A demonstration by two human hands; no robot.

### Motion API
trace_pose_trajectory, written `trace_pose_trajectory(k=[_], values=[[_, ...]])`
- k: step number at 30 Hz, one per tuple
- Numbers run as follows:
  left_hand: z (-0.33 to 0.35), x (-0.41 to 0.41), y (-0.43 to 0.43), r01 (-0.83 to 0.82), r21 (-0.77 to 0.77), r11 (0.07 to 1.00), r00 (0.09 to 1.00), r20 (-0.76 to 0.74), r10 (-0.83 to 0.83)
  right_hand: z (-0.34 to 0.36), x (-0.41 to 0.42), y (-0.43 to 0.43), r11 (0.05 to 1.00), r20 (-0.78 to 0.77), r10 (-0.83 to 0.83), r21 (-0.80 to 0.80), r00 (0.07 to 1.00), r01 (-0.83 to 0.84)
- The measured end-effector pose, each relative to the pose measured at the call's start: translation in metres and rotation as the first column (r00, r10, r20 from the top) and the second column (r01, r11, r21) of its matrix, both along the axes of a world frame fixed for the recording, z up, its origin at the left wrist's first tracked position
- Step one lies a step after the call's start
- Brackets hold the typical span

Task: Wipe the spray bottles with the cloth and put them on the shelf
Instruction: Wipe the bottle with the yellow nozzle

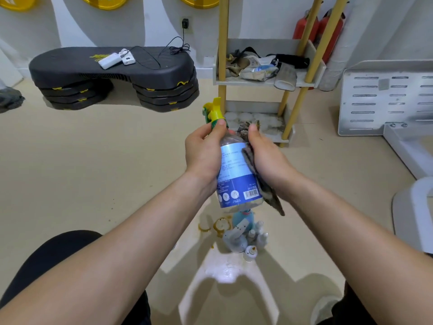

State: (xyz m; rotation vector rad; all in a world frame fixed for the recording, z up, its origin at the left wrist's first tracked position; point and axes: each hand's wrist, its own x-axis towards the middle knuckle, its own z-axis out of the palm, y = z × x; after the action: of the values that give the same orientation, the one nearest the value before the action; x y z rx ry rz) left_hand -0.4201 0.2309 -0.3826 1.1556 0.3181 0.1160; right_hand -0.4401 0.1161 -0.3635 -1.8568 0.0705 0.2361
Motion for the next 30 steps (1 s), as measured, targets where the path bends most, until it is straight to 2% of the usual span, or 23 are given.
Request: trace_pose_trajectory(k=[1, 2, 4, 6, 7, 8, 9, 10, 11, 12, 14, 15, 17, 21, 23, 26, 28, 30], values=[[0.0, 0.0, 0.0, 0.012, 0.014, 1.0, 1.0, 0.004, -0.012, 0.002, 0.0, -0.005, 0.998, -0.095, 0.033, 0.062, 0.995, -0.027], [0.001, 0.0, 0.0, 0.018, 0.04, 0.999, 1.0, 0.008, -0.018, 0.002, 0.001, -0.01, 0.998, -0.161, 0.062, 0.043, 0.985, -0.056], [0.0, 0.001, 0.004, 0.022, 0.083, 0.996, 1.0, 0.007, -0.022, 0.0, 0.005, -0.022, 0.955, -0.175, 0.114, -0.251, 0.978, -0.156], [0.0, 0.003, 0.007, 0.023, 0.075, 0.997, 1.0, -0.016, -0.022, 0.003, 0.008, -0.034, 0.76, -0.132, 0.206, -0.603, 0.97, -0.243], [0.0, 0.004, 0.009, 0.029, 0.073, 0.997, 0.999, -0.027, -0.027, 0.007, 0.009, -0.038, 0.643, -0.115, 0.252, -0.722, 0.961, -0.255], [0.001, 0.004, 0.01, 0.04, 0.077, 0.996, 0.999, -0.029, -0.037, 0.011, 0.006, -0.04, 0.597, -0.073, 0.276, -0.769, 0.958, -0.231], [0.002, 0.005, 0.01, 0.049, 0.082, 0.995, 0.999, -0.025, -0.048, 0.014, 0.003, -0.04, 0.644, -0.001, 0.281, -0.741, 0.96, -0.189], [0.003, 0.004, 0.01, 0.055, 0.082, 0.995, 0.998, -0.018, -0.054, 0.014, 0.0, -0.039, 0.774, 0.099, 0.249, -0.619, 0.964, -0.136], [0.005, 0.004, 0.009, 0.057, 0.072, 0.996, 0.998, -0.013, -0.056, 0.013, -0.003, -0.037, 0.901, 0.198, 0.183, -0.426, 0.963, -0.084], [0.007, 0.004, 0.008, 0.054, 0.053, 0.997, 0.999, -0.01, -0.054, 0.012, -0.005, -0.033, 0.978, 0.264, 0.101, -0.205, 0.959, -0.046], [0.01, 0.005, 0.01, 0.046, -0.011, 0.999, 0.999, -0.018, -0.046, 0.01, -0.011, -0.023, 0.991, 0.266, -0.024, 0.134, 0.964, -0.012], [0.01, 0.007, 0.012, 0.046, -0.048, 0.998, 0.998, -0.028, -0.048, 0.009, -0.014, -0.018, 0.971, 0.249, -0.049, 0.239, 0.967, -0.012], [0.011, 0.01, 0.015, 0.071, -0.137, 0.988, 0.996, -0.044, -0.078, 0.001, -0.015, -0.012, 0.942, 0.22, -0.069, 0.335, 0.973, -0.009], [0.011, 0.006, 0.01, 0.174, -0.235, 0.956, 0.982, -0.034, -0.187, -0.006, -0.013, -0.001, 0.964, 0.211, -0.112, 0.261, 0.971, 0.054], [0.011, 0.006, 0.009, 0.198, -0.26, 0.945, 0.977, -0.023, -0.21, -0.007, -0.014, 0.003, 0.97, 0.236, -0.082, 0.243, 0.968, 0.023], [0.014, 0.01, 0.015, 0.131, -0.215, 0.968, 0.991, 0.008, -0.132, -0.017, -0.015, 0.01, 0.961, 0.241, -0.038, 0.275, 0.97, -0.031], [0.015, 0.013, 0.022, 0.052, -0.177, 0.983, 0.999, 0.001, -0.052, -0.024, -0.028, 0.017, 0.991, 0.33, -0.01, 0.127, 0.944, -0.034], [0.015, 0.018, 0.027, -0.064, -0.136, 0.989, 0.998, 0.013, 0.067, -0.031, -0.046, 0.025, 0.993, 0.467, 0.075, -0.117, 0.881, -0.023]])
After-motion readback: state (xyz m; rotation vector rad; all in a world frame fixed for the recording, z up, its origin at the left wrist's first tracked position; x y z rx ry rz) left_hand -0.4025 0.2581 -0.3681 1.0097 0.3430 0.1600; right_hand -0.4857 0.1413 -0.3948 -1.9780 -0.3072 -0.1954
